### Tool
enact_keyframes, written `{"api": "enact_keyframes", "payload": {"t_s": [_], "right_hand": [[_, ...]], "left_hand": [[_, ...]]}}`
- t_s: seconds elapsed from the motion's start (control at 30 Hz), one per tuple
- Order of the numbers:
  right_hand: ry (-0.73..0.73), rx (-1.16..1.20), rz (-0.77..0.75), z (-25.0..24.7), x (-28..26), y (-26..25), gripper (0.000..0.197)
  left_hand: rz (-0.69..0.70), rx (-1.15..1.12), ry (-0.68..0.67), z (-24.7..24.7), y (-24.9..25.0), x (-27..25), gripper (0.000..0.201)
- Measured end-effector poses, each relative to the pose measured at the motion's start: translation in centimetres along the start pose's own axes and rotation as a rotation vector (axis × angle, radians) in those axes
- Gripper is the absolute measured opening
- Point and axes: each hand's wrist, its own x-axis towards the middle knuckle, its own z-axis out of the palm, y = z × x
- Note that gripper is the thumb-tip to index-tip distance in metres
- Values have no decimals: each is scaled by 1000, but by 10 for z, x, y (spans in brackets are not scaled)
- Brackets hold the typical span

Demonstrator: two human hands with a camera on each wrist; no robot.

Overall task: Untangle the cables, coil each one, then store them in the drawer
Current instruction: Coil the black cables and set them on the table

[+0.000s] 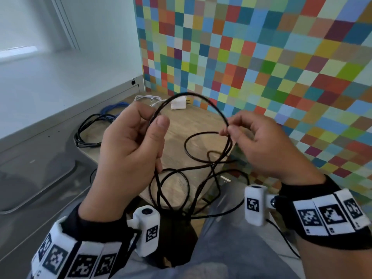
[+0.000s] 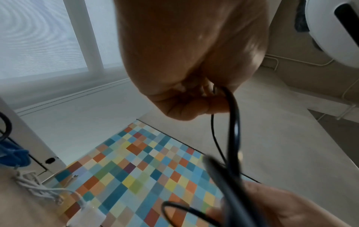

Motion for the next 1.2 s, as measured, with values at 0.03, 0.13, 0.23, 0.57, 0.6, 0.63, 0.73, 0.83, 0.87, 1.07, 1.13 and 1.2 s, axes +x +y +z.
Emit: {"api": "enact_keyframes", "payload": {"t_s": [0.03,0.13,0.23,0.57,0.6,0.63,0.73,0.83,0.87,1.07,1.13,1.2], "right_hand": [[61,52,-31,-4,1,-5,18],[230,162,-116,-14,6,-14,13],[211,116,-211,-19,9,-22,8],[-160,191,-128,6,3,-32,4],[-180,188,-85,5,3,-27,6],[-194,173,-44,2,2,-22,7],[-180,131,45,-6,0,-7,11],[-35,126,54,-10,-1,3,11],[24,142,46,-12,-1,3,12],[31,123,58,-10,0,-8,8],[0,120,35,-7,-1,-12,8],[-62,140,-2,-1,-4,-16,15]], "left_hand": [[-47,20,-40,-1,0,1,18],[-233,104,-188,-1,-3,4,15],[-285,152,-159,0,-1,3,59],[-140,332,-163,9,7,-2,14],[-134,273,-72,6,7,-1,17],[-127,209,32,1,5,1,20],[-136,5,260,-15,3,8,23],[-164,-46,263,-20,0,10,23],[-183,-37,226,-19,0,10,22],[-289,90,-48,-10,-3,7,25],[-297,122,-132,-3,-2,5,25],[-323,161,-263,3,0,2,30]]}}
